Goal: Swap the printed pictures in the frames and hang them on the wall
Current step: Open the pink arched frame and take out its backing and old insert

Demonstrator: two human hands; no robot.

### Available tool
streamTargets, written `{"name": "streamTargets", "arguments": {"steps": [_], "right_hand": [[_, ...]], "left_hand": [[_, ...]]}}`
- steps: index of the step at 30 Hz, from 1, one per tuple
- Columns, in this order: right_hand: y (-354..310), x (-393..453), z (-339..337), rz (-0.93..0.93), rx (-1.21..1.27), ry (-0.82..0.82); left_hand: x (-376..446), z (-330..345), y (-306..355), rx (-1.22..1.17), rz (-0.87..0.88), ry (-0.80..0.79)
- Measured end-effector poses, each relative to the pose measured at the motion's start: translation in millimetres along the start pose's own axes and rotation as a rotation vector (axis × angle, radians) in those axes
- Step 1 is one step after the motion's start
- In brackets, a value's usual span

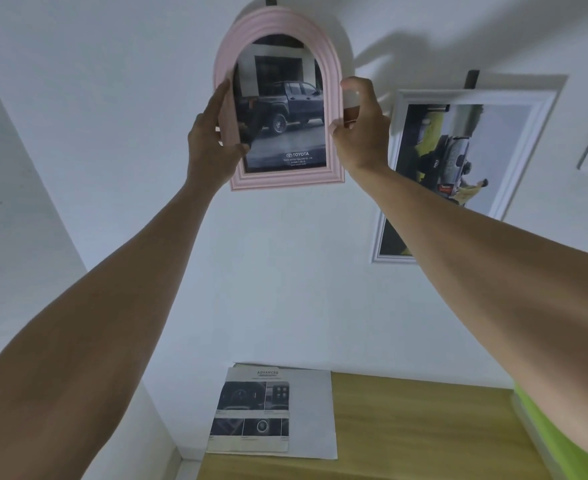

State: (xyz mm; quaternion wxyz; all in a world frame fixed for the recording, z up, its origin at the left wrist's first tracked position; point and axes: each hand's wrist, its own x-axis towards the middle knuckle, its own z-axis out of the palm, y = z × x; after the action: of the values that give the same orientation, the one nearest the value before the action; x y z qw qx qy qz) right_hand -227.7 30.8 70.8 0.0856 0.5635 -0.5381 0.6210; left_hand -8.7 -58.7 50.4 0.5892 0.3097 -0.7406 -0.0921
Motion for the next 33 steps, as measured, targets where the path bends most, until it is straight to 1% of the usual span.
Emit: {"name": "streamTargets", "arguments": {"steps": [5, 8, 11, 14, 19, 24, 29, 33], "right_hand": [[-14, 3, -12, -0.013, 0.045, -0.014], [-16, 0, -25, -0.019, 0.045, -0.040], [-13, -12, -43, 0.003, 0.021, -0.066], [-5, -35, -66, 0.055, 0.023, -0.109], [21, -91, -107, 0.174, 0.029, -0.148], [54, -166, -147, 0.299, 0.021, -0.184], [99, -251, -179, 0.501, -0.017, -0.266], [132, -329, -202, 0.699, -0.014, -0.343]], "left_hand": [[3, -13, 18, -0.017, 0.000, -0.010], [0, -19, 35, -0.022, 0.005, -0.044], [-14, -16, 53, -0.019, -0.006, -0.082], [-41, -4, 66, -0.037, -0.056, -0.126], [-104, 24, 84, -0.027, -0.141, -0.184], [-187, 57, 101, -0.022, -0.249, -0.259], [-283, 94, 107, -0.017, -0.400, -0.343], [-367, 116, 106, -0.027, -0.586, -0.422]]}}
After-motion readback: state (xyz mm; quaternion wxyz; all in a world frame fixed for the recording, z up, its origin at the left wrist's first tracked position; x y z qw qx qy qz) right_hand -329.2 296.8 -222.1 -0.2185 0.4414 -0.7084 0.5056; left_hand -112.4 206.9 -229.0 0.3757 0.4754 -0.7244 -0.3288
